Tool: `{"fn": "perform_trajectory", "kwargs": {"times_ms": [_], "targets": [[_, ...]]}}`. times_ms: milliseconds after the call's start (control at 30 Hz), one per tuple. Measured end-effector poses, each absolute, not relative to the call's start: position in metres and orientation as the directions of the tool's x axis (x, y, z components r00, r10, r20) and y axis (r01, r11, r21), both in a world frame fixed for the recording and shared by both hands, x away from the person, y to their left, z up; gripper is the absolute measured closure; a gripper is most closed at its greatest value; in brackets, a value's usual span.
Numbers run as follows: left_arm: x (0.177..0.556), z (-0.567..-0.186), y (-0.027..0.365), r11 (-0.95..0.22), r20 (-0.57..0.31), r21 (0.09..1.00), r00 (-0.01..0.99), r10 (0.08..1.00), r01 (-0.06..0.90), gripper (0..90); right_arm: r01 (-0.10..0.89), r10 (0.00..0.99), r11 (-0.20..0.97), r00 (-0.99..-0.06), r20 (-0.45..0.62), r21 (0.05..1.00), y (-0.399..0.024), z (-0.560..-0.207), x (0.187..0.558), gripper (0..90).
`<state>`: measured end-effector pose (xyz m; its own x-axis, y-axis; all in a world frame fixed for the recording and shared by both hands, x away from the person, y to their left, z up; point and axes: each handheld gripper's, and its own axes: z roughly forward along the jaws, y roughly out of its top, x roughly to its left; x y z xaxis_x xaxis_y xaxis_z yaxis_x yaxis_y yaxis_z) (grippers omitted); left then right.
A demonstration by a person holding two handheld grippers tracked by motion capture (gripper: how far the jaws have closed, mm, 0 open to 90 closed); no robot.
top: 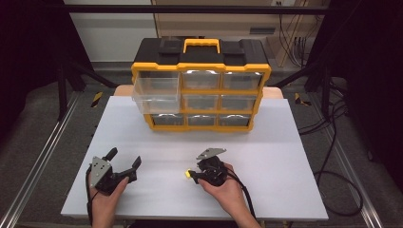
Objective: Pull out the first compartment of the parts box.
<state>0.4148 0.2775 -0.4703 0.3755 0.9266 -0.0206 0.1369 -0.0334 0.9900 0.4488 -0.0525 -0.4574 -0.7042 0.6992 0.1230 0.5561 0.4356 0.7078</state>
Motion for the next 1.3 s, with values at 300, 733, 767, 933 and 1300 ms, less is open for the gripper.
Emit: {"fn": "perform_trajectory", "kwargs": {"times_ms": [300,733,767,933,1300], "targets": [[0.415,-0.471,0.277,-0.041,-0.016,0.989,0.379,0.925,0.140,5.8,0.571,0.699,0.433,-0.701,0.139,0.697,-0.048,-0.460,0.455,65.7],[0.415,-0.471,0.277,-0.041,-0.017,0.989,0.382,0.924,0.142,5.8,0.593,0.694,0.435,-0.700,0.168,0.678,-0.043,-0.463,0.461,73.4],[0.415,-0.471,0.277,-0.042,-0.016,0.989,0.383,0.924,0.142,5.8,0.598,0.696,0.434,-0.698,0.171,0.674,-0.042,-0.463,0.461,73.7],[0.415,-0.471,0.277,-0.039,-0.018,0.989,0.383,0.923,0.141,5.8,0.595,0.691,0.435,-0.702,0.173,0.676,-0.041,-0.465,0.464,75.1],[0.416,-0.471,0.276,-0.043,-0.016,0.989,0.386,0.922,0.144,5.8,0.599,0.689,0.437,-0.702,0.178,0.671,-0.040,-0.467,0.465,78.8]]}}
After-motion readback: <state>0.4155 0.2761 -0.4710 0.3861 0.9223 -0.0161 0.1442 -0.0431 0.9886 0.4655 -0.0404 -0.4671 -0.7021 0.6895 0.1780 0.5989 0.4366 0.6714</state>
